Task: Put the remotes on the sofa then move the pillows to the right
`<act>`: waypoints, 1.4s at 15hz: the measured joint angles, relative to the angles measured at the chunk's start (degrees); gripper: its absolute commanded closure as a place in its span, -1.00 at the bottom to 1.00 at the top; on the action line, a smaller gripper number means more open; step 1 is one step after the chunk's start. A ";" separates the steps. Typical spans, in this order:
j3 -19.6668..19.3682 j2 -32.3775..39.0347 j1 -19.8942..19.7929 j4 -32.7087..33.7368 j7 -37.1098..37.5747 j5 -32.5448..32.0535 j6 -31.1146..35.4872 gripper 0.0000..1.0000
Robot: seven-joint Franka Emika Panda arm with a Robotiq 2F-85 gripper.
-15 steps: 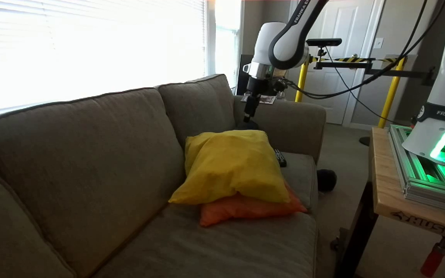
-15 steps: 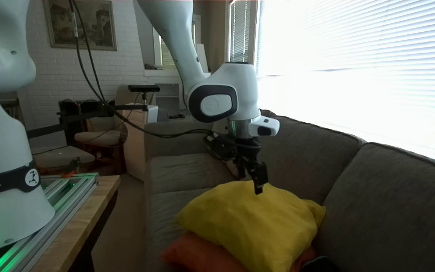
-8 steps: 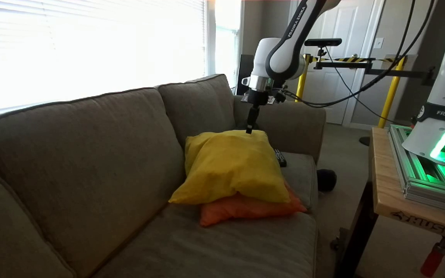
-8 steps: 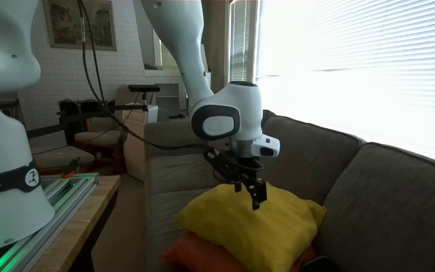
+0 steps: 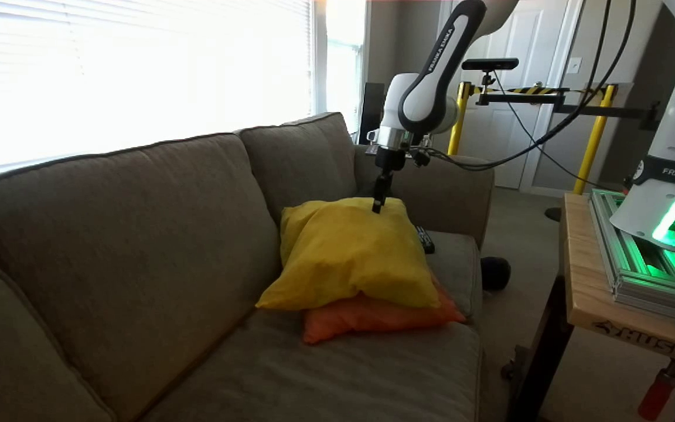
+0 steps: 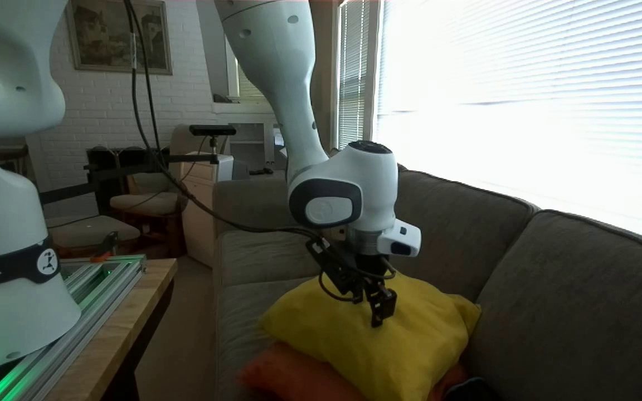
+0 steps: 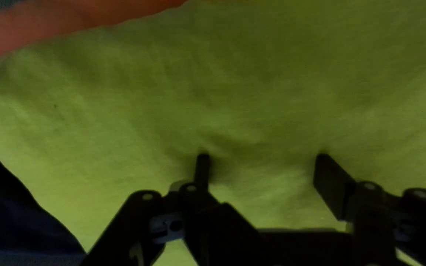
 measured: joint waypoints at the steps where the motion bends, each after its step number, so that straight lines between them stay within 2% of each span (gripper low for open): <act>1: -0.10 0.34 0.00 0.35 0.00 0.00 0.01 0.24; 6: -0.69 0.85 0.04 1.21 0.00 -0.01 0.02 0.97; 16: -1.00 0.12 0.59 0.91 0.72 -0.01 1.46 0.99; 21: 1.90 -9.63 -0.50 -4.39 2.26 0.39 4.16 0.99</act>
